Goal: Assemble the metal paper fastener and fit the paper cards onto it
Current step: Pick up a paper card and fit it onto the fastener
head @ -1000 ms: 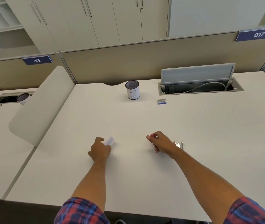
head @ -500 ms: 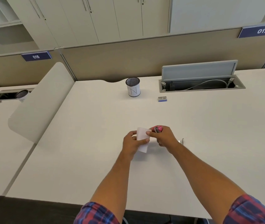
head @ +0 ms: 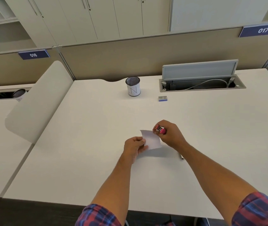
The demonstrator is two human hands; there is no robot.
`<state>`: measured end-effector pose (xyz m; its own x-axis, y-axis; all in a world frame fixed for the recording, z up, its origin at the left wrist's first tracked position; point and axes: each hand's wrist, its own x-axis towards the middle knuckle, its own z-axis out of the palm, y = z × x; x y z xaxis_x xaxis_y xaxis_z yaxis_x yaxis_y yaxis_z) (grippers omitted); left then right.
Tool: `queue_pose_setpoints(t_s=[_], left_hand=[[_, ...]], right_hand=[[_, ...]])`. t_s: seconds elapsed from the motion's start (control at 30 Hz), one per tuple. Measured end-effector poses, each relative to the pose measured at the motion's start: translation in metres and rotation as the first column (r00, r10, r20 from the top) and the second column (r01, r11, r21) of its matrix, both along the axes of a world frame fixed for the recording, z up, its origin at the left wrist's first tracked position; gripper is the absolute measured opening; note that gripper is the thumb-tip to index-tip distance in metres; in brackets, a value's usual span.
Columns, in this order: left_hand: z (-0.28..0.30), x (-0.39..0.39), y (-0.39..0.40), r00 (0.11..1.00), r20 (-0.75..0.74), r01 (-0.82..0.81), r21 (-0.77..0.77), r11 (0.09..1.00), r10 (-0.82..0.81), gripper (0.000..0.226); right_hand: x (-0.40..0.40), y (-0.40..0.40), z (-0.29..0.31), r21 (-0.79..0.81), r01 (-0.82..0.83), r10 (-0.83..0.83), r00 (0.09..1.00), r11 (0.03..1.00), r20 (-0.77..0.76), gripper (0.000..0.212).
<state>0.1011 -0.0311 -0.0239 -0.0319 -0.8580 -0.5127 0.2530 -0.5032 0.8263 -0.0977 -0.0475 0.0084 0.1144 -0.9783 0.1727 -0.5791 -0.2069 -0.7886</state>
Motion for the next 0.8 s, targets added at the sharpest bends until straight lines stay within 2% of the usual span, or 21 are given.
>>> queue_pose_setpoints(t_s=[0.13,0.23,0.37,0.5,0.6,0.7,0.77,0.8], left_hand=[[0.004,0.004,-0.001,0.973,0.176,0.159,-0.062,0.985,-0.147,0.013],[0.005,0.002,-0.004,0.982,0.161,0.109,-0.065,0.992,-0.097,0.008],[0.009,-0.001,-0.006,0.998,0.063,0.009,-0.029,1.0,-0.007,0.008],[0.011,-0.003,-0.006,1.0,0.018,-0.011,0.006,1.0,0.011,0.007],[0.009,-0.006,-0.006,1.0,0.02,0.02,0.021,1.0,-0.02,0.006],[0.007,-0.01,-0.005,0.995,-0.101,0.027,0.078,0.997,-0.019,0.012],[0.007,-0.01,-0.004,0.975,-0.221,0.052,0.142,0.988,-0.019,0.033],[0.006,-0.008,-0.004,0.972,-0.23,0.084,0.151,0.985,-0.048,0.04]], right_hand=[[-0.002,0.003,-0.001,-0.019,0.072,-0.07,0.994,0.997,0.081,0.016],[-0.006,0.007,-0.002,-0.042,-0.019,0.023,0.995,0.999,0.101,0.017],[-0.015,0.013,-0.006,-0.06,-0.193,0.189,0.98,0.979,-0.069,0.021],[-0.018,0.018,-0.009,-0.052,-0.268,0.249,0.939,0.962,-0.237,0.023],[-0.014,0.019,-0.011,0.003,-0.209,0.203,0.946,0.978,-0.253,0.025],[-0.011,0.016,-0.013,0.058,-0.086,0.098,0.966,0.995,-0.241,0.028],[-0.009,0.014,-0.014,0.065,0.014,0.001,0.975,0.998,-0.223,0.026],[-0.008,0.013,-0.014,0.063,0.062,-0.048,0.978,0.996,-0.204,0.027]])
